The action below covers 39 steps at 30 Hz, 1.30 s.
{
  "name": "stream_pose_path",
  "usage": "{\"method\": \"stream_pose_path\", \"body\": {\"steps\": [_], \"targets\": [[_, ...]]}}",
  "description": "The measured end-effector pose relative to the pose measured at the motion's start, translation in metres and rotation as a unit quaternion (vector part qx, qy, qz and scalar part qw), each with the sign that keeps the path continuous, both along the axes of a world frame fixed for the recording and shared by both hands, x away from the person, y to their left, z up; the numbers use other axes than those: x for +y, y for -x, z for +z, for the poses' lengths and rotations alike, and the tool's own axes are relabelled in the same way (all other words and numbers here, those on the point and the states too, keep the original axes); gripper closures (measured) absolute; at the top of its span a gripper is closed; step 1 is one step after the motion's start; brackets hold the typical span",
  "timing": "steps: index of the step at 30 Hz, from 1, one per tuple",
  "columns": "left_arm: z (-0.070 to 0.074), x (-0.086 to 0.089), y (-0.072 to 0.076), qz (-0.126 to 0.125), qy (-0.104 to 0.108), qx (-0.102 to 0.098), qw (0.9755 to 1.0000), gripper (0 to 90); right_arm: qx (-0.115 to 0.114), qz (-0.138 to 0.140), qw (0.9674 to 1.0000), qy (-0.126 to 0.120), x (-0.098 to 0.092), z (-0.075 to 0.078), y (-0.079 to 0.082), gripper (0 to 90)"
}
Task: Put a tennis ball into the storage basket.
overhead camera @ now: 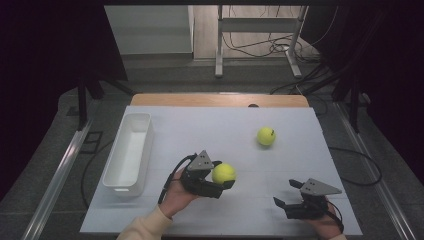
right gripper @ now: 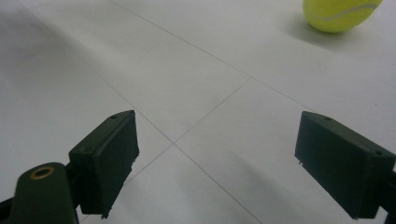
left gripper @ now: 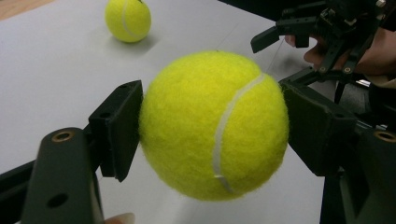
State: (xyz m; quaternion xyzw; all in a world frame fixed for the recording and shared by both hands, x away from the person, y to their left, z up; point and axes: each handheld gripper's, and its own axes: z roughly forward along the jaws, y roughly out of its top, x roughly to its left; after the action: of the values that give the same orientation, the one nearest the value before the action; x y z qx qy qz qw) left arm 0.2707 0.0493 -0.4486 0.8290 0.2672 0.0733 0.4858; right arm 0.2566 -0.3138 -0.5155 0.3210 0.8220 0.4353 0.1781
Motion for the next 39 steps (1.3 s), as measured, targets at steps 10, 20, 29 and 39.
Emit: {"method": "stream_pose_path", "body": {"steps": [10,20,29,39], "targets": [[0.010,0.008,0.002,0.006,0.014,-0.009,0.9998,25.8,-0.001,0.000,1.0000,0.002,0.000,0.000,0.000,13.9],[0.015,0.016,0.001,0.016,0.025,-0.015,0.9995,25.7,0.000,0.000,1.0000,0.002,0.001,0.000,0.000,14.0],[0.019,0.019,0.001,0.020,0.029,-0.018,0.9992,25.7,0.000,0.000,1.0000,0.003,0.001,0.000,0.000,14.0],[0.017,0.020,-0.001,0.027,0.022,-0.019,0.9992,25.7,-0.001,0.001,1.0000,0.006,0.001,0.000,0.000,14.1]]}}
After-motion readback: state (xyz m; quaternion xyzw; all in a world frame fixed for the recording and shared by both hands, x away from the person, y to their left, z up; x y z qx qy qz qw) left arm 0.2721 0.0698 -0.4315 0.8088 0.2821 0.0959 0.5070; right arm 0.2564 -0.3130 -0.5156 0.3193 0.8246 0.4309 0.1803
